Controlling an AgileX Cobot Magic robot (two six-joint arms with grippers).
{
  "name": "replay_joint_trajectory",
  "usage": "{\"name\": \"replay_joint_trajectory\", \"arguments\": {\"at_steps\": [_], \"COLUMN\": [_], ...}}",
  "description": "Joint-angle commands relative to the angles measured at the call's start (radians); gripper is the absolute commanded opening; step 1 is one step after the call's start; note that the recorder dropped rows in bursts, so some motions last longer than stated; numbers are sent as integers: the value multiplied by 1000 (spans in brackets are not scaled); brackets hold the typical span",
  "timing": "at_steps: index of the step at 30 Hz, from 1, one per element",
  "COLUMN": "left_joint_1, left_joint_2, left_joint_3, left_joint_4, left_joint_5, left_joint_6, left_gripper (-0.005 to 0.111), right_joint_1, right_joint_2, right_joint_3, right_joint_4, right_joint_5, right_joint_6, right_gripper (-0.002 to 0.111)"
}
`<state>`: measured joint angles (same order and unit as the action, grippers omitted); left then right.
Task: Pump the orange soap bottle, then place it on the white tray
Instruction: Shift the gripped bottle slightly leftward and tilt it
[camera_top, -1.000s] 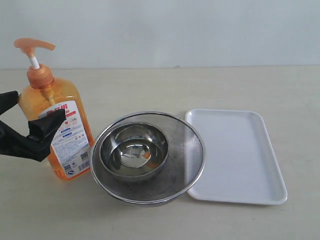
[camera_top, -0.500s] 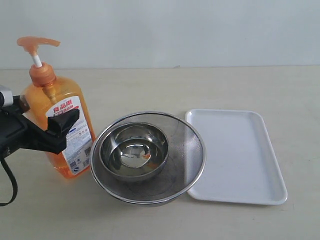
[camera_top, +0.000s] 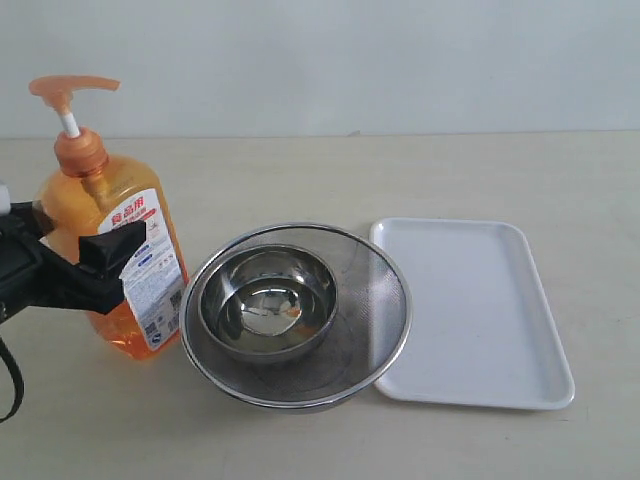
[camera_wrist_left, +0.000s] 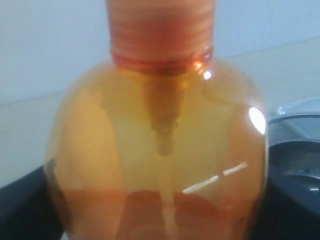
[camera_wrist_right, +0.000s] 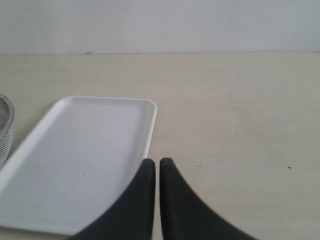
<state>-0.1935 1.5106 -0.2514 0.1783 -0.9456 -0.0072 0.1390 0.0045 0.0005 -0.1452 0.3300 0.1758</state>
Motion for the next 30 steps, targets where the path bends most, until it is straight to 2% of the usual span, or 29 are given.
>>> {"name": "replay_joint_trajectory", "arguments": {"at_steps": [1,8,17,19,21,24,26,28,30], "left_joint_1": [3,3,3,3,3,3,3,3,3], "left_joint_2": [-98,-182,-182,-182,-182,-182,-182,-182,-182], "left_joint_3": [48,124,129,129,129,129,129,129,129], "left_joint_4": [-14,-14,-6,-2,20,67,82,82,83], "left_joint_5": [61,78,87,83,79,56,44,47,55], "left_joint_6": [-18,-112,-216,-221,-221,-224,-224,-224,-224], "left_gripper": [5,5,6,14,26,53,64,70,70], "right_joint_1": [-7,-7,-7,-7,-7,-7,-7,-7,-7], "right_joint_2": [-4,-4,-4,-4,-4,-4,-4,-4,-4], "right_joint_3": [-1,-1,-1,-1,-1,-1,-1,-1,-1], "right_joint_4": [1,1,1,1,1,1,1,1,1], "right_joint_5": [-8,-8,-8,-8,-8,-8,-8,-8,-8], "right_joint_6": [2,2,2,2,2,2,2,2,2], "right_gripper": [0,0,0,0,0,0,0,0,0]}}
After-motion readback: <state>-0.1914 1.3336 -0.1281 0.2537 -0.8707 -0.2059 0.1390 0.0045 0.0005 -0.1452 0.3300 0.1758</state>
